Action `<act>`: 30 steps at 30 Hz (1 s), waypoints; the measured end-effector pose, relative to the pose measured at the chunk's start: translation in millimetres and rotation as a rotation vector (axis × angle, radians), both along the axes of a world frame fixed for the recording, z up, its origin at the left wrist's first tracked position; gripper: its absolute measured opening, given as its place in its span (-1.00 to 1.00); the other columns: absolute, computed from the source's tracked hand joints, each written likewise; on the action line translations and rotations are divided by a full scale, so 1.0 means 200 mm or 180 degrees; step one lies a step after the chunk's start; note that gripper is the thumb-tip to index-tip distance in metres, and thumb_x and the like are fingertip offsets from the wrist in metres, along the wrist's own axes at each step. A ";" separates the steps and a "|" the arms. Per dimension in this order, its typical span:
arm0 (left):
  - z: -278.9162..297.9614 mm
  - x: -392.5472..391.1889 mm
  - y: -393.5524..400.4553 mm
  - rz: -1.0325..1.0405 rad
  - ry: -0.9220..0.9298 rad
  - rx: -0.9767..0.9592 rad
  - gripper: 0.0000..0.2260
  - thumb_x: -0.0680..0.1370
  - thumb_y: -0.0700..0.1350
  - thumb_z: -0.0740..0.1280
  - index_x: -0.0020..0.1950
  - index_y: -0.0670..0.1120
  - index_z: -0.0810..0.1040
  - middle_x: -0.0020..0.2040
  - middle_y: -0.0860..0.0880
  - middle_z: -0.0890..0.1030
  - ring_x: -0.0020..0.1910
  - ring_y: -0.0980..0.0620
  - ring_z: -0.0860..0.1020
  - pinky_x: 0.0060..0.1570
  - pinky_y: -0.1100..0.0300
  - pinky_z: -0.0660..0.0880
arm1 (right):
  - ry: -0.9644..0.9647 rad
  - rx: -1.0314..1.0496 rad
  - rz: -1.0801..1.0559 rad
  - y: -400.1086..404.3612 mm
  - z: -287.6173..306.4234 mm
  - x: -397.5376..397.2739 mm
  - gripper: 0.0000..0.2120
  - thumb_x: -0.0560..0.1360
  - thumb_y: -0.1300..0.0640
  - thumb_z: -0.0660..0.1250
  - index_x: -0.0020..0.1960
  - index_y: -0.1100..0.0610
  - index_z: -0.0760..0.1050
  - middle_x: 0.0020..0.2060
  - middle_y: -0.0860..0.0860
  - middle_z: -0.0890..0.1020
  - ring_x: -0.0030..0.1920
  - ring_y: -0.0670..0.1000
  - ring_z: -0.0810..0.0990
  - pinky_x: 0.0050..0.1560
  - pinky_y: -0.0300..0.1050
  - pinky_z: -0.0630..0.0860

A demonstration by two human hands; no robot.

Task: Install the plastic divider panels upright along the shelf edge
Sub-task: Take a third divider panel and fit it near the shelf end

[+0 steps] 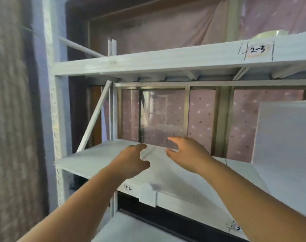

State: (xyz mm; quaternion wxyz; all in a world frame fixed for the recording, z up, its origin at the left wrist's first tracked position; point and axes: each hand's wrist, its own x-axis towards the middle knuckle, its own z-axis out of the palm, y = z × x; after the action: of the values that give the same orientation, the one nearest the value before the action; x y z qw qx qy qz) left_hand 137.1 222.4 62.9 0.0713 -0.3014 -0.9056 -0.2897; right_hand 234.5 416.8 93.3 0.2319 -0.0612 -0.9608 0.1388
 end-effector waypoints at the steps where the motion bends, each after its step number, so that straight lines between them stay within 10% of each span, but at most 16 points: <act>1: -0.02 -0.05 -0.08 0.0140 -0.0023 -0.0023 -0.36 0.57 0.01 0.43 0.64 0.07 0.33 0.58 -0.03 0.45 0.45 -0.09 0.50 0.33 0.09 0.45 | -0.0159 0.0062 0.0063 -0.04 -0.01 -0.08 -0.41 0.58 -0.21 0.24 0.56 -0.06 0.31 0.47 0.00 0.48 0.35 0.12 0.52 0.24 0.03 0.50; 4: -0.07 -0.19 -0.31 0.0563 -0.0169 -0.0122 -0.36 0.59 0.04 0.41 0.65 0.06 0.30 0.60 -0.07 0.43 0.49 -0.13 0.45 0.43 0.01 0.43 | -0.0534 0.0253 0.0234 -0.15 -0.04 -0.29 -0.48 0.56 -0.19 0.25 0.45 0.01 0.45 0.32 0.07 0.60 0.20 0.16 0.59 0.08 0.00 0.55; 11: -0.13 -0.40 -0.88 0.1515 -0.0749 0.0023 -0.37 0.58 0.05 0.45 0.62 0.03 0.34 0.41 -0.10 0.52 -0.04 0.03 0.60 -0.24 0.31 0.50 | -0.1020 0.0439 0.0663 -0.48 -0.12 -0.69 -0.39 0.55 -0.23 0.29 0.49 0.06 0.39 0.43 0.08 0.50 0.34 0.16 0.49 0.25 0.03 0.46; 20: -0.28 -0.51 -1.16 0.1917 -0.1206 0.0282 -0.50 0.62 0.04 0.42 0.47 -0.21 0.53 0.41 -0.20 0.59 0.37 -0.20 0.57 0.30 0.01 0.51 | -0.1536 0.0593 0.0939 -0.82 -0.30 -0.95 -0.04 0.41 -0.46 0.30 0.63 0.03 0.16 0.60 0.03 0.27 0.51 0.15 0.32 0.42 0.10 0.31; 30: -0.39 -0.52 -1.13 0.1718 -0.2310 0.1601 -0.45 0.61 0.05 0.46 0.55 -0.11 0.44 0.50 -0.22 0.49 0.23 -0.30 0.58 -0.01 -0.21 0.72 | -0.1535 0.0928 0.1063 -0.90 -0.36 -0.96 -0.22 0.36 -0.29 0.32 0.50 0.01 0.36 0.38 0.06 0.52 0.26 0.14 0.52 0.16 0.04 0.54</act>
State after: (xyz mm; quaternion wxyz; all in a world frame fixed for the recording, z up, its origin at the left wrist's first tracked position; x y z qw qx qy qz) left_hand 34.1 -3.9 -15.5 -0.1050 0.0893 -0.8199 -0.5556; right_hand 42.2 237.2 21.3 -0.0220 0.1000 -0.9946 0.0175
